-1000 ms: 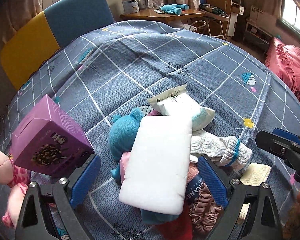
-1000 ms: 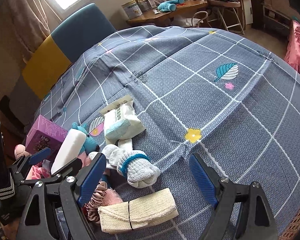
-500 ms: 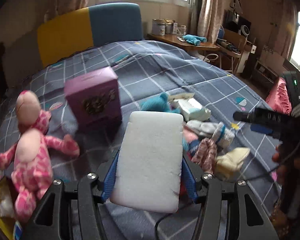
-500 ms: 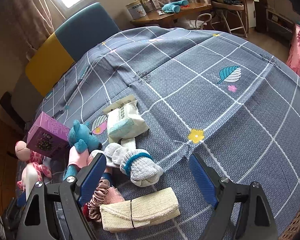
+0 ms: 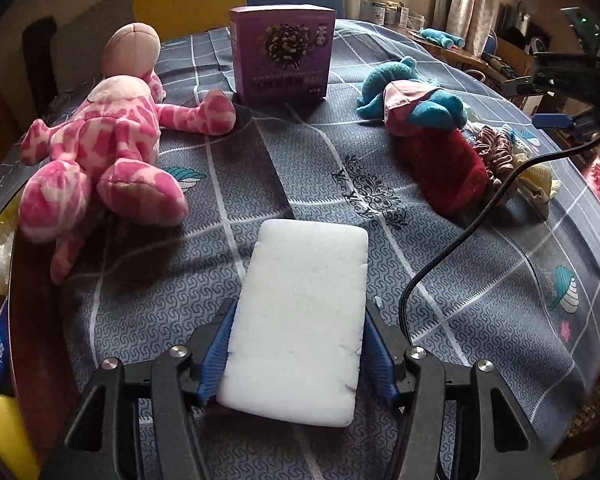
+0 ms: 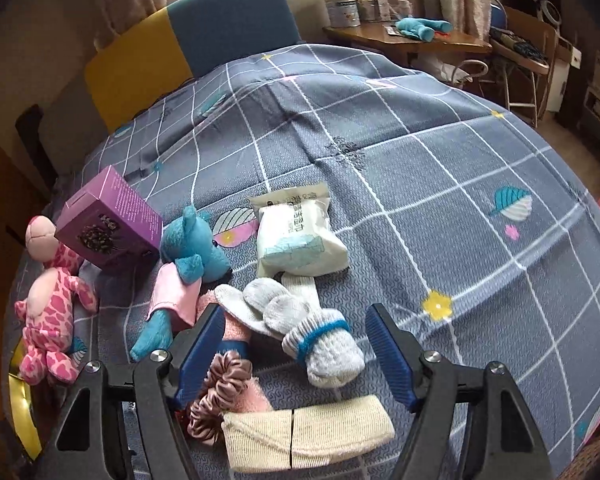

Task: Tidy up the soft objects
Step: 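Grasp the white sponge with the left tool while the right tool grasps the white wet-wipes pack, then carry the white sponge to the gold tray and release it with the left tool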

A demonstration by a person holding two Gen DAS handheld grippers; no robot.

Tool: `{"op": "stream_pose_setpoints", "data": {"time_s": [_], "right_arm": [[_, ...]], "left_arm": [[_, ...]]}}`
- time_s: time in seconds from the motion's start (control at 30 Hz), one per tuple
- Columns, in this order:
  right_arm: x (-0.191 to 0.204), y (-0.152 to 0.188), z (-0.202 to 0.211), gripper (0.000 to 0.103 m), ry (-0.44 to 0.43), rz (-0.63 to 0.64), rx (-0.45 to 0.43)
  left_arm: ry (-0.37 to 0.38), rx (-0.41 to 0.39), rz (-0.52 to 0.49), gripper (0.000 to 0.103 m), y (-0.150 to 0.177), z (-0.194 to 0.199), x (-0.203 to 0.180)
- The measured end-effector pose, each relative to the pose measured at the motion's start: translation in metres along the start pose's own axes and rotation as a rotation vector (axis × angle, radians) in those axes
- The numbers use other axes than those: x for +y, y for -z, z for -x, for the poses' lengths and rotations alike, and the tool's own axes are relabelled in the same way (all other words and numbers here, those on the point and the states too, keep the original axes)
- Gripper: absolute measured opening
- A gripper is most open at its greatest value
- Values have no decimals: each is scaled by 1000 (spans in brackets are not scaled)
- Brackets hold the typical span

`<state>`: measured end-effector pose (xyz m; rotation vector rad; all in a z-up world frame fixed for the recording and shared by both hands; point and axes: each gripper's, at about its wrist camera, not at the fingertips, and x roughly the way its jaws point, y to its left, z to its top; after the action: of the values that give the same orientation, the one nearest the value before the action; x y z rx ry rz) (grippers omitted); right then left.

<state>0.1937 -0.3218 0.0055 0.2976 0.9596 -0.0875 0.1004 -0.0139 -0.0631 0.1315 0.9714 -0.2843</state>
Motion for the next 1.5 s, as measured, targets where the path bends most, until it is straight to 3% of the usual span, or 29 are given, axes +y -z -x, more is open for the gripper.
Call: {"op": "stream_pose_setpoints", "data": {"time_s": [0.27,0.57,0.67,0.83,1.03,1.23,1.5], "right_arm": [[16,-49,-69,74,119,136,108],[17,-65,-131,71,116,135,231],[15,-63,-130,58,154,144,183],[16,-59,-118,55,187,174,158],[29,-55,-67,55,187,245,27],[61,-41,-12,55,69,359,-64],[138,30,14,55,-194,564,17]], "left_arm": [[2,-32,11,62,4,1,1],[1,-56,16,62,8,2,1],[1,-62,20,62,8,2,1],[-6,-67,21,62,9,3,0],[-7,-62,22,57,5,3,2],[8,-82,81,57,1,23,14],[-10,-182,127,57,3,86,26]]}}
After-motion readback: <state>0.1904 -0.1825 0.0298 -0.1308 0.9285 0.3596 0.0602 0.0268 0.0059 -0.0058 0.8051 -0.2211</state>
